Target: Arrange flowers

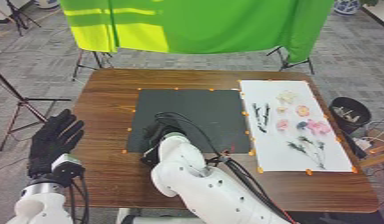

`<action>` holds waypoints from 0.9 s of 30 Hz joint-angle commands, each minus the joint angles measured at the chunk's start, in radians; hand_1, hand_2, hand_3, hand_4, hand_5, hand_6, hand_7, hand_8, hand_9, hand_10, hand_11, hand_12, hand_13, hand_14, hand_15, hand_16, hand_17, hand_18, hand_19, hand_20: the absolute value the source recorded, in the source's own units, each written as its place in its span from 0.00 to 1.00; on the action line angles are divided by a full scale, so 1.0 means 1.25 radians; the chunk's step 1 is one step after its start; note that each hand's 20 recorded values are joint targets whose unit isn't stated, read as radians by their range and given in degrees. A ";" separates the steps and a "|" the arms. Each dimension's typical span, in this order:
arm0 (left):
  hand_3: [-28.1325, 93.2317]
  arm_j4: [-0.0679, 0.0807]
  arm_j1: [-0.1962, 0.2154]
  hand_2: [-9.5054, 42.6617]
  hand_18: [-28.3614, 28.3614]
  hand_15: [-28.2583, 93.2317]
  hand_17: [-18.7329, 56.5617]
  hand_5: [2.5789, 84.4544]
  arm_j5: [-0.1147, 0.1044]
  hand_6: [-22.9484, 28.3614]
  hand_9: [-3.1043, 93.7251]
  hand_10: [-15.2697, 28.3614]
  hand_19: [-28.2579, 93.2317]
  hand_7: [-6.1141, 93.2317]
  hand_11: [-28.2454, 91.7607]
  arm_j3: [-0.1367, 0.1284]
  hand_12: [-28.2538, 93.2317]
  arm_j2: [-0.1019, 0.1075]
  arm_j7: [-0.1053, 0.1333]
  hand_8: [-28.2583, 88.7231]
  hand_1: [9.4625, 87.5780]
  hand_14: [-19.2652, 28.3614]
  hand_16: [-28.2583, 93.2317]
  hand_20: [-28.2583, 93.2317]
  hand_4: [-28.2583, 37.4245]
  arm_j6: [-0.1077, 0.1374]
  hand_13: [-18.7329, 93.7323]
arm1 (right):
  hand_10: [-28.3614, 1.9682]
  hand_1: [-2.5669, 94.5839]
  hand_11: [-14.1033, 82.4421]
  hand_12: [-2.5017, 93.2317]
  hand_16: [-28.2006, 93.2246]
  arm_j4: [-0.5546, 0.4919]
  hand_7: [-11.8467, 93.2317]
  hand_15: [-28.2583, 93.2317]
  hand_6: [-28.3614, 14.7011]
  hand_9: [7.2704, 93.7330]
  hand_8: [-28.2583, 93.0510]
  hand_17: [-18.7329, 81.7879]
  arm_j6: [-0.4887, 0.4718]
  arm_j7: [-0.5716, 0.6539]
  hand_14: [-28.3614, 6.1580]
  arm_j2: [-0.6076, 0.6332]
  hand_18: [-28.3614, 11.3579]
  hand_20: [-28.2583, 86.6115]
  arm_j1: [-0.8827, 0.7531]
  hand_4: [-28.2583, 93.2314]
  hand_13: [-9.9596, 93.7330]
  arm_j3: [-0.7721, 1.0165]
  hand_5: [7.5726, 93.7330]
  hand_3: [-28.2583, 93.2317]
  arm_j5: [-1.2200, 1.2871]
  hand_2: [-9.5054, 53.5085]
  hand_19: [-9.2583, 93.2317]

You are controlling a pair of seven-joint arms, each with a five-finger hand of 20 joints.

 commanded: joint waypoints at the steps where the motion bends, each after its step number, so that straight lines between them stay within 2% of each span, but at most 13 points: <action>1: 0.81 -0.004 0.012 0.40 0.78 0.61 0.16 0.49 -0.034 0.65 0.36 0.72 0.57 0.24 0.49 0.001 0.31 -0.004 0.039 0.16 0.31 0.76 0.15 0.31 0.03 -0.004 0.39 | 0.32 0.41 0.65 0.34 0.45 -0.002 0.70 0.79 0.50 0.69 0.23 0.53 0.154 -0.140 0.40 0.062 0.11 0.38 0.002 0.03 0.77 -0.067 0.48 0.91 -0.033 0.00 0.87; 3: 0.81 -0.005 0.019 0.44 0.78 0.61 0.16 0.49 -0.038 0.65 0.36 0.72 0.57 0.24 0.49 -0.003 0.31 -0.006 0.050 0.16 0.29 0.76 0.15 0.31 0.02 -0.004 0.39 | 0.26 0.36 0.65 0.29 0.43 -0.029 0.65 0.82 0.52 0.61 0.13 0.50 0.100 -0.214 0.32 0.083 0.10 0.39 -0.003 0.03 0.69 -0.055 0.48 0.93 -0.015 0.04 0.87; 5: 0.81 -0.006 0.024 0.46 0.78 0.61 0.16 0.49 -0.045 0.65 0.36 0.72 0.57 0.23 0.49 -0.006 0.31 -0.006 0.054 0.16 0.28 0.76 0.15 0.31 0.01 0.000 0.39 | 0.21 0.30 0.55 0.23 0.37 -0.047 0.57 0.81 0.59 0.50 0.05 0.42 0.032 -0.263 0.24 0.091 0.12 0.41 -0.013 0.03 0.53 -0.031 0.51 0.95 0.004 0.18 0.84; 7: 0.81 -0.006 0.025 0.49 0.78 0.61 0.16 0.48 -0.052 0.65 0.35 0.72 0.57 0.23 0.49 -0.006 0.31 -0.007 0.058 0.16 0.26 0.77 0.15 0.31 0.00 0.004 0.39 | 0.20 0.23 0.40 0.19 0.31 -0.057 0.47 0.72 0.63 0.38 0.04 0.31 -0.043 -0.295 0.21 0.089 0.16 0.42 -0.023 0.02 0.36 -0.006 0.55 0.94 0.014 0.35 0.76; 9: 0.81 -0.006 0.024 0.52 0.78 0.61 0.16 0.48 -0.050 0.65 0.35 0.72 0.57 0.23 0.49 -0.006 0.31 -0.006 0.052 0.16 0.24 0.77 0.15 0.31 0.00 0.005 0.39 | 0.23 0.19 0.33 0.18 0.31 -0.064 0.42 0.60 0.65 0.31 0.06 0.23 -0.090 -0.312 0.24 0.084 0.20 0.43 -0.031 0.01 0.28 0.013 0.58 0.92 0.028 0.42 0.68; 11: 0.81 -0.005 0.021 0.52 0.78 0.61 0.16 0.48 -0.050 0.65 0.35 0.72 0.57 0.23 0.49 -0.004 0.31 -0.006 0.049 0.16 0.23 0.77 0.15 0.31 0.00 0.004 0.39 | 0.28 0.15 0.27 0.17 0.35 -0.068 0.36 0.48 0.66 0.24 0.08 0.16 -0.168 -0.326 0.28 0.079 0.25 0.42 -0.039 0.01 0.22 0.036 0.59 0.89 0.017 0.50 0.61; 12: 0.80 -0.004 0.018 0.53 0.78 0.61 0.16 0.48 -0.049 0.65 0.35 0.72 0.57 0.23 0.49 -0.002 0.31 -0.005 0.044 0.16 0.22 0.77 0.15 0.31 0.00 0.003 0.38 | 0.33 0.11 0.23 0.16 0.42 -0.070 0.33 0.36 0.68 0.20 0.10 0.11 -0.198 -0.338 0.32 0.077 0.30 0.40 -0.043 0.01 0.18 0.044 0.59 0.86 0.013 0.54 0.56; 14: 0.80 -0.004 0.016 0.54 0.78 0.61 0.16 0.48 -0.051 0.65 0.35 0.72 0.57 0.22 0.48 0.001 0.31 -0.005 0.045 0.16 0.21 0.77 0.15 0.31 0.00 0.002 0.38 | 0.41 0.09 0.17 0.16 0.54 -0.068 0.30 0.16 0.69 0.13 0.11 0.06 -0.262 -0.354 0.37 0.071 0.37 0.37 -0.047 0.00 0.16 0.058 0.57 0.80 -0.023 0.58 0.48; 16: 0.80 -0.003 0.014 0.55 0.78 0.61 0.16 0.48 -0.046 0.65 0.35 0.72 0.57 0.22 0.48 0.002 0.31 -0.005 0.037 0.16 0.20 0.77 0.15 0.31 0.00 0.000 0.38 | 0.43 0.09 0.13 0.16 0.59 -0.070 0.28 0.06 0.70 0.09 0.12 0.04 -0.314 -0.363 0.40 0.067 0.41 0.35 -0.050 0.00 0.14 0.067 0.55 0.75 -0.056 0.59 0.41; 24: 0.80 0.001 0.003 0.55 0.78 0.61 0.16 0.48 -0.039 0.65 0.35 0.73 0.57 0.22 0.48 0.011 0.31 -0.006 0.024 0.17 0.19 0.77 0.15 0.31 0.00 -0.003 0.38 | 0.47 0.10 0.09 0.17 0.61 -0.066 0.26 0.01 0.72 0.05 0.12 0.01 -0.403 -0.414 0.43 0.068 0.41 0.33 -0.042 0.01 0.09 0.045 0.52 0.66 -0.290 0.59 0.34; 25: 0.80 0.001 0.002 0.55 0.78 0.61 0.16 0.48 -0.015 0.65 0.35 0.73 0.57 0.22 0.48 0.012 0.31 -0.008 0.012 0.17 0.19 0.77 0.15 0.31 0.00 0.006 0.38 | 0.47 0.09 0.09 0.18 0.61 -0.065 0.25 0.00 0.72 0.04 0.13 0.01 -0.414 -0.415 0.44 0.066 0.41 0.33 -0.042 0.02 0.08 0.041 0.51 0.65 -0.322 0.59 0.34; 26: 0.81 0.002 0.000 0.55 0.78 0.61 0.16 0.48 0.042 0.65 0.35 0.73 0.57 0.22 0.48 0.014 0.31 -0.008 -0.014 0.17 0.19 0.77 0.15 0.31 0.00 0.029 0.38 | 0.48 0.09 0.08 0.18 0.61 -0.066 0.25 0.00 0.72 0.03 0.13 0.00 -0.430 -0.416 0.44 0.066 0.41 0.33 -0.041 0.02 0.08 0.039 0.50 0.64 -0.343 0.59 0.33; 27: 0.81 0.003 -0.004 0.55 0.78 0.61 0.16 0.48 0.079 0.65 0.35 0.73 0.57 0.22 0.48 0.021 0.31 -0.005 -0.022 0.17 0.20 0.77 0.15 0.31 0.00 0.049 0.38 | 0.48 0.09 0.08 0.18 0.61 -0.066 0.24 0.00 0.72 0.03 0.13 0.00 -0.435 -0.422 0.44 0.067 0.41 0.33 -0.041 0.02 0.08 0.038 0.50 0.64 -0.353 0.59 0.34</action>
